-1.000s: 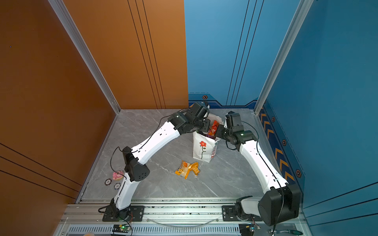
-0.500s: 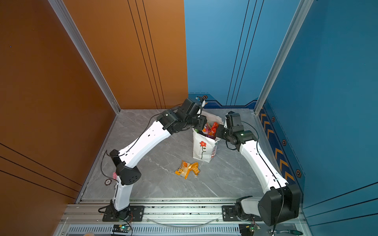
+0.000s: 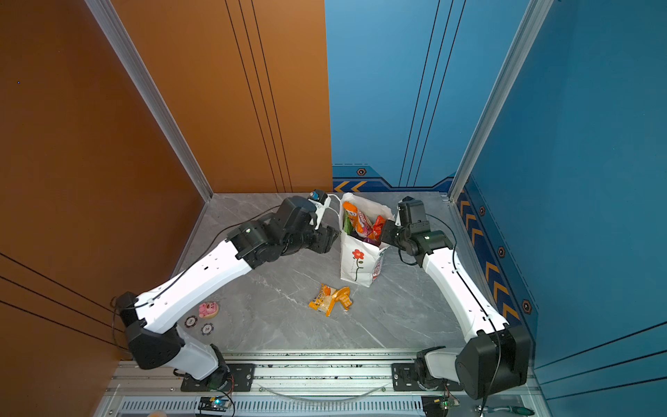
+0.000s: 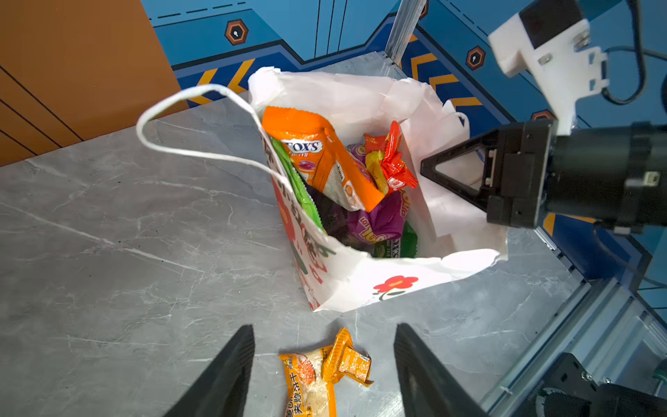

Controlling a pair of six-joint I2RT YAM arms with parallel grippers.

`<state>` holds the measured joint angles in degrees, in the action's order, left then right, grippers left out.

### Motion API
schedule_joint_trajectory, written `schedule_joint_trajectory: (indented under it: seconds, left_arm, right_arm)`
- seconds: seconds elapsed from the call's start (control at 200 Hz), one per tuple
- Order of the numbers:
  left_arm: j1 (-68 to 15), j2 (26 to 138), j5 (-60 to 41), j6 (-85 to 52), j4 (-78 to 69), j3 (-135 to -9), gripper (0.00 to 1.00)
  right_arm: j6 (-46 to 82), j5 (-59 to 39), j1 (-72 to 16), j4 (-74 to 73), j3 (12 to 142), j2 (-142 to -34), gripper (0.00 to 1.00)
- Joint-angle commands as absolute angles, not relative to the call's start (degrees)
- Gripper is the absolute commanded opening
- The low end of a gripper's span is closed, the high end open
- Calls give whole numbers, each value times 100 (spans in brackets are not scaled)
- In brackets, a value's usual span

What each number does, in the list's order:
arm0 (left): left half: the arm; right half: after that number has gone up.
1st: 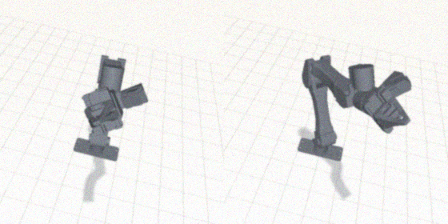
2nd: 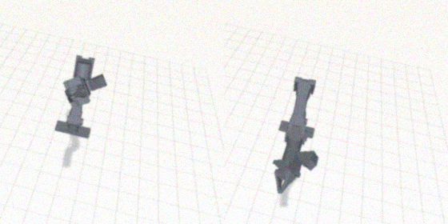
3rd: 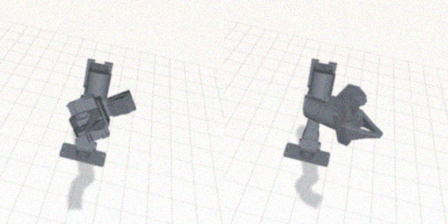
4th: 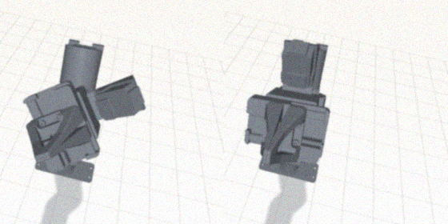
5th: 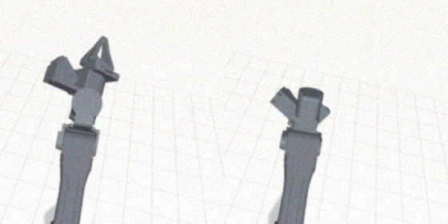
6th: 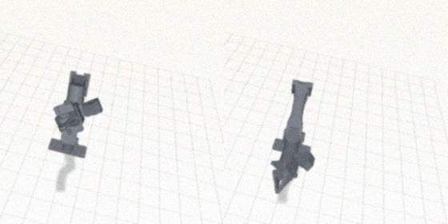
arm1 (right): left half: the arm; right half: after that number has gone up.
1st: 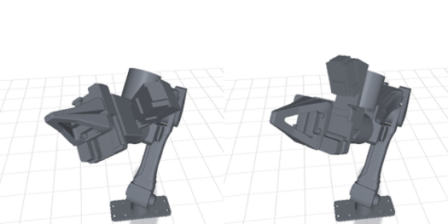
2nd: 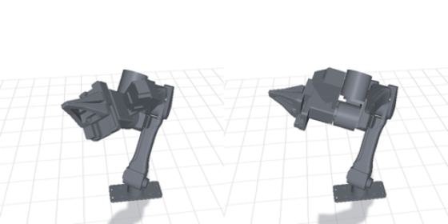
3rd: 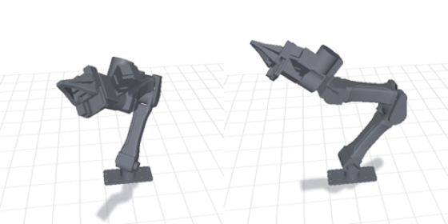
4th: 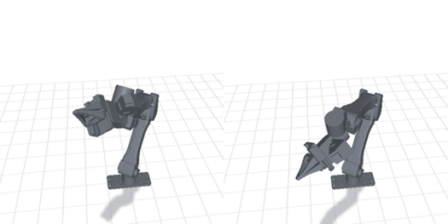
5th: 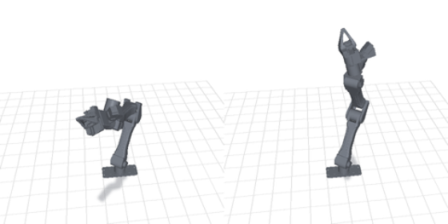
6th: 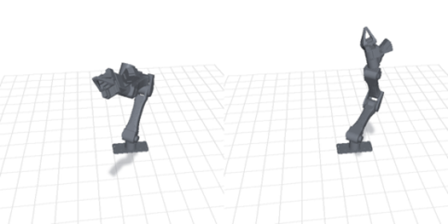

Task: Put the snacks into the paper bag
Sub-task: 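Raise the left gripper and move it down to the yellow snack pack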

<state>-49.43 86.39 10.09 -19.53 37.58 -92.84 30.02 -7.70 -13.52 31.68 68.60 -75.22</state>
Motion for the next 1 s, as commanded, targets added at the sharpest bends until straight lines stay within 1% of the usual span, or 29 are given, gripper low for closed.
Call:
schedule_joint_trajectory:
  seconds: [0.0, 0.09, 0.15, 0.345, 0.721, 0.856, 0.996]
  left_arm:
    - [-4806, 8090, 1087, -2015, 2839, -8569, 65]
    - [-4776, 7761, 1245, -2008, 2676, -8021, 67]
    - [-4727, 7608, 1255, -2034, 2565, -7658, 71]
    - [-4516, 7555, 619, -2449, 2555, -6890, 72]
    - [-4504, 8308, -49, -2731, 2866, -5994, 73]
    - [-4538, 8715, -232, -2725, 2867, -5941, 72]
    - [-4635, 9045, -260, -2711, 2859, -5954, 74]
  right_arm:
    - [2980, -871, -1409, 3315, 6833, -7381, 4]
    - [2979, -849, -1400, 3332, 6838, -7377, 4]
    - [2971, -846, -1400, 3332, 6833, -7380, 4]
    - [2962, -820, -1402, 3349, 6808, -7386, 4]
    - [2957, -790, -1405, 3369, 6667, -7361, 4]
    - [2954, -791, -1399, 3385, 6645, -7351, 4]
    - [2953, -781, -1402, 3401, 6635, -7328, 4]
